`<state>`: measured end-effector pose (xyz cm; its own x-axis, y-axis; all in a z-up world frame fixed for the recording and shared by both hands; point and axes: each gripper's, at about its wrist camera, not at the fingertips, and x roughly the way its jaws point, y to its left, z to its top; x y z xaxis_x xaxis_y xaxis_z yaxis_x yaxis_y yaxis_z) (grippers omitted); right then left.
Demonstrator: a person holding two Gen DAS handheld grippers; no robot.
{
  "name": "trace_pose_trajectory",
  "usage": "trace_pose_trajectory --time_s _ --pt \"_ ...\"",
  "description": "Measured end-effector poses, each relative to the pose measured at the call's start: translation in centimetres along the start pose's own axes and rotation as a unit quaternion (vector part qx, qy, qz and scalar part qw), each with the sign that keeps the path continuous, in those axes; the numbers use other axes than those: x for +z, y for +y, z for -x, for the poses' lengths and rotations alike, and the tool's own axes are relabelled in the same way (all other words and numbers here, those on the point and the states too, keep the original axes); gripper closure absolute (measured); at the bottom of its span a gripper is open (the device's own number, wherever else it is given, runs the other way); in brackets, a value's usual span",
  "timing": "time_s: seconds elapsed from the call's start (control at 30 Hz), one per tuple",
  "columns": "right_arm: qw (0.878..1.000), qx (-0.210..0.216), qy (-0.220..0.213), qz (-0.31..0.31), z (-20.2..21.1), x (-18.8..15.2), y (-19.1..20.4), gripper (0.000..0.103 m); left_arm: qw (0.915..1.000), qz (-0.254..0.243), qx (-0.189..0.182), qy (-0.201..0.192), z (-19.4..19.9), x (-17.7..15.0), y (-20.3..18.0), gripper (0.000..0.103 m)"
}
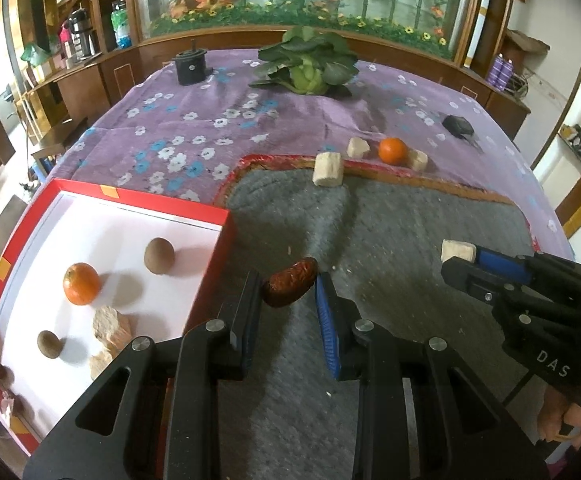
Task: Organize fruits
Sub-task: 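Grasp a beige cube with the right tool while the left tool holds the date, then carry the date with the left tool while the right tool carries the cube over the tray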
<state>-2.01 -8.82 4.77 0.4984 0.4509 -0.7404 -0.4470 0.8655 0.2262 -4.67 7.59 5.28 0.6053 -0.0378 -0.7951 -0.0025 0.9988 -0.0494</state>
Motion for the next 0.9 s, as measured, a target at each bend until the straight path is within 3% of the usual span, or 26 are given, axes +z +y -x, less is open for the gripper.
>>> trace_pose_trajectory --time_s 0.4,0.9 --pt "0.999 0.020 0.003 0.031 0.0 -0.3 3.5 0.078 0.9999 -0.009 0.013 -0.003 0.9 -0.7 0.6 0.077" --pt "0.996 0.052 0.015 0.074 -2.3 1.4 8.3 0.079 0.9991 0.022 0.034 -0.007 1.2 -0.3 5.1 0.077"
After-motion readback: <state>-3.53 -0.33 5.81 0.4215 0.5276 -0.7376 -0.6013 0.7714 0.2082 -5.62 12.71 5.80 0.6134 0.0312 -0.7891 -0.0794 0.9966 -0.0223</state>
